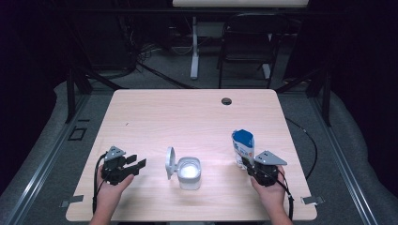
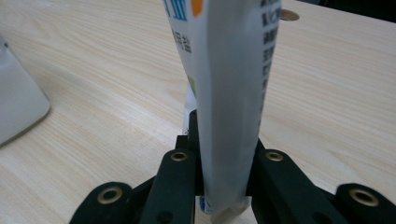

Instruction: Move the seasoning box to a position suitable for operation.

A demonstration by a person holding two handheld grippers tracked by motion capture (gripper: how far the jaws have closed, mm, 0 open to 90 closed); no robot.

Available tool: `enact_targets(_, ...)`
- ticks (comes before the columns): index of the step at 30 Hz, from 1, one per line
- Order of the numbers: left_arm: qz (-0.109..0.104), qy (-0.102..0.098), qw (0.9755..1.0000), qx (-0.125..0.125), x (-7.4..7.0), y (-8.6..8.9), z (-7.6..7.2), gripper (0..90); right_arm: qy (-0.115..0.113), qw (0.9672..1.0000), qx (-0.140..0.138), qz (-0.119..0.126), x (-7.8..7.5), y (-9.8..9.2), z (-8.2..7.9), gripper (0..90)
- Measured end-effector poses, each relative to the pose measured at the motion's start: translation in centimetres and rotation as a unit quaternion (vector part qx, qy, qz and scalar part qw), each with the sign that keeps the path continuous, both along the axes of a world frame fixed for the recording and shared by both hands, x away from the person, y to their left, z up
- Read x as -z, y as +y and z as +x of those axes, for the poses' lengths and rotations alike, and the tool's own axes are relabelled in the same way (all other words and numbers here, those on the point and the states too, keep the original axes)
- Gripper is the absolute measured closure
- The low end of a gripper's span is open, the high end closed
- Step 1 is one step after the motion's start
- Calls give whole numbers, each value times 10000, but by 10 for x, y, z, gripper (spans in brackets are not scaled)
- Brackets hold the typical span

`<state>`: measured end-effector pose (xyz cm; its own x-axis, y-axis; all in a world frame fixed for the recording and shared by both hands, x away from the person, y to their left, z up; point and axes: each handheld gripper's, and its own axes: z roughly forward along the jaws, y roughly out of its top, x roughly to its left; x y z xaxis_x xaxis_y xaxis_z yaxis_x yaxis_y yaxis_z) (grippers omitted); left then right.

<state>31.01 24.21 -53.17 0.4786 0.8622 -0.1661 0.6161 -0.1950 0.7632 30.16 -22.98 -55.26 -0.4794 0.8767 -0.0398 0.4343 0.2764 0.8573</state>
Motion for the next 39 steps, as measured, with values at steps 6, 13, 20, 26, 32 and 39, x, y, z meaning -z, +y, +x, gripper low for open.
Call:
enact_targets(6, 5, 0, 10000, 0, 0, 0, 0, 520, 139, 9998, 118, -10, 4, -2, 3, 820)
enact_targets(13, -28, -30, 10000, -25, 1, 0, 0, 520, 173, 9998, 105, -27, 7, -1, 4, 820)
enact_targets(20, -12, 9, 10000, 21, 1, -1, 0, 519, 195, 9998, 34, -55, 8, -3, 2, 792)
enact_targets(26, -75, -50, 10000, -9, 0, -1, 0, 517, 213, 9994, 5, -272, 7, -3, -2, 761)
enact_targets(32, -90, -62, 9999, -7, 0, -1, 0, 518, 285, 9989, 37, -381, 7, -5, -6, 733)
enact_targets(39, -83, -43, 10000, 13, 0, -2, 0, 517, 270, 9992, 29, -277, 7, -7, -10, 702)
